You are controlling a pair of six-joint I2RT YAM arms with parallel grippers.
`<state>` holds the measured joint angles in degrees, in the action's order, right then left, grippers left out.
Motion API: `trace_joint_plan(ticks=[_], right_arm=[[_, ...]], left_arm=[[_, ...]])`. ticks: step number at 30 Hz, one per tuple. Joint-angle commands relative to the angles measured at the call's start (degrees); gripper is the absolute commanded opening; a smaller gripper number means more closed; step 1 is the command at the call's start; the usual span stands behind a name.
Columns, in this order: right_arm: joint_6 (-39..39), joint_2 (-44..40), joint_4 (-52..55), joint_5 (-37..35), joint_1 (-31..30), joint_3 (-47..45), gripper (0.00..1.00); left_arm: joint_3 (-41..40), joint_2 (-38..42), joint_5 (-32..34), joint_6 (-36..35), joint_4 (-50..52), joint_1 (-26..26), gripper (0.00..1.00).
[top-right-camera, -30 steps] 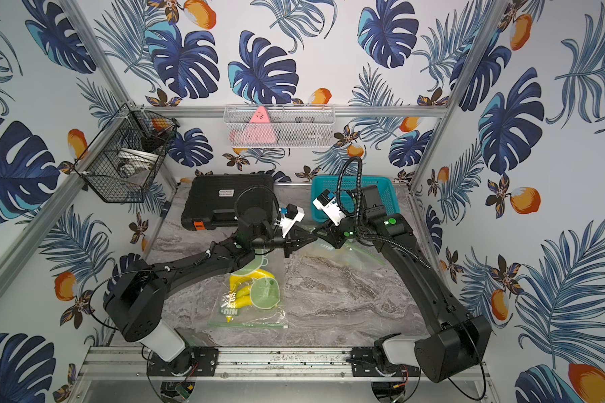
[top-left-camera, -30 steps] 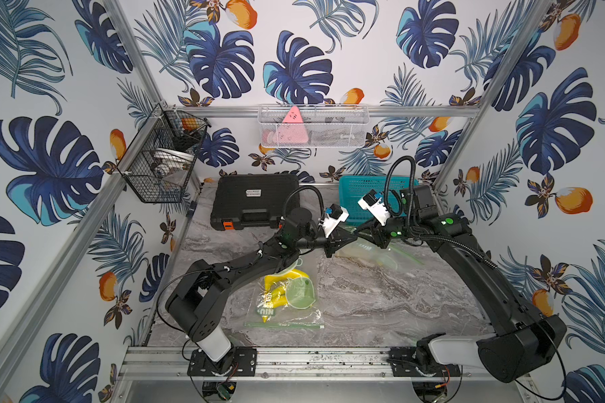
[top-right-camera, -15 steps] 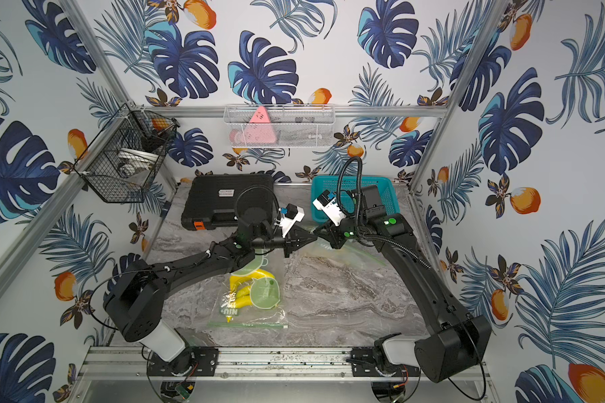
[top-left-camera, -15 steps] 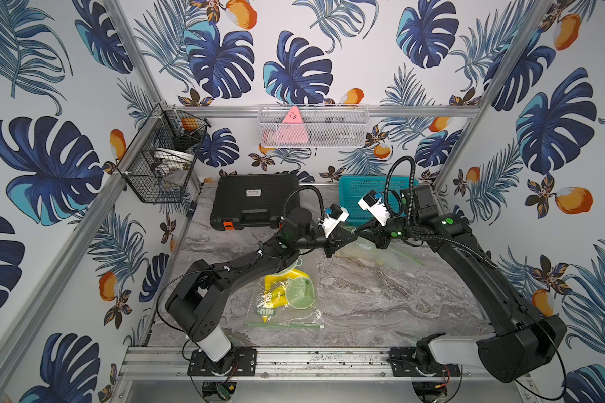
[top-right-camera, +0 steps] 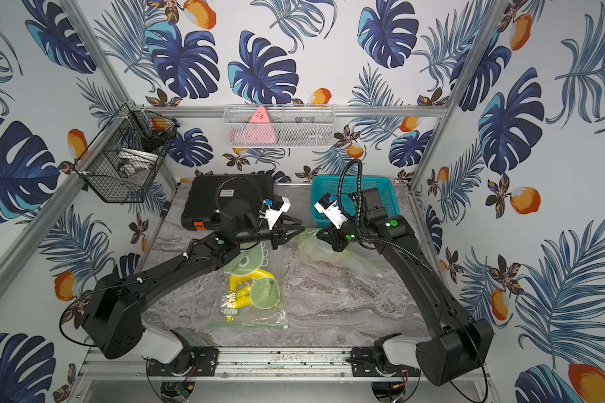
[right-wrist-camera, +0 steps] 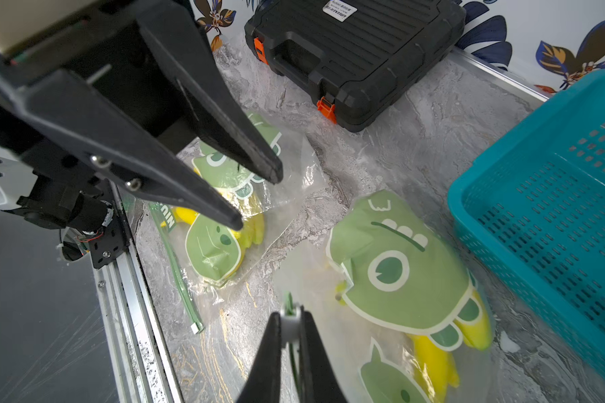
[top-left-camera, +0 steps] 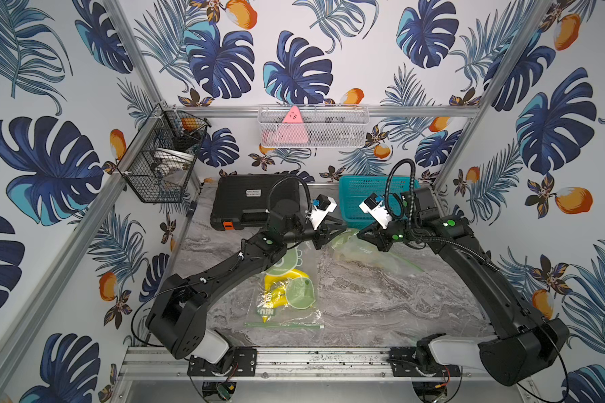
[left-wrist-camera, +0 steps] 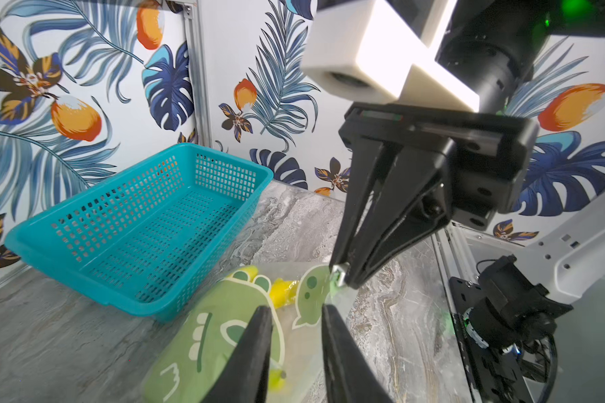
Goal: Open the zip-top bag and take out the banana
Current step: Unzip the zipper on the zipper food storage bag.
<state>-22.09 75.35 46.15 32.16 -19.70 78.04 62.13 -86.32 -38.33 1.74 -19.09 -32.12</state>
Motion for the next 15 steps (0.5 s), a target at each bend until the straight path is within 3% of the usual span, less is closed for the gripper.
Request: trace_joint_plan(ticks=[1, 6, 15], right_arm=[[-0.92, 0.49, 1.15, 0.67, 0.02, 1.45, 0.07], [-0.83, 0.33, 0.87, 0.71, 0.02, 0.99, 0.07], [-0.81, 1.28, 1.10, 1.59, 0.02, 1.67, 0.07]], left_arm=[[0.00, -1.58, -5.50, 0.21, -0.39, 0.23, 0.31], [-1.32, -2.76, -8.27, 4.06, -6.55, 0.22, 0.31], [-0.25, -4.35, -8.87, 5.63, -8.81, 0.16, 0.31]])
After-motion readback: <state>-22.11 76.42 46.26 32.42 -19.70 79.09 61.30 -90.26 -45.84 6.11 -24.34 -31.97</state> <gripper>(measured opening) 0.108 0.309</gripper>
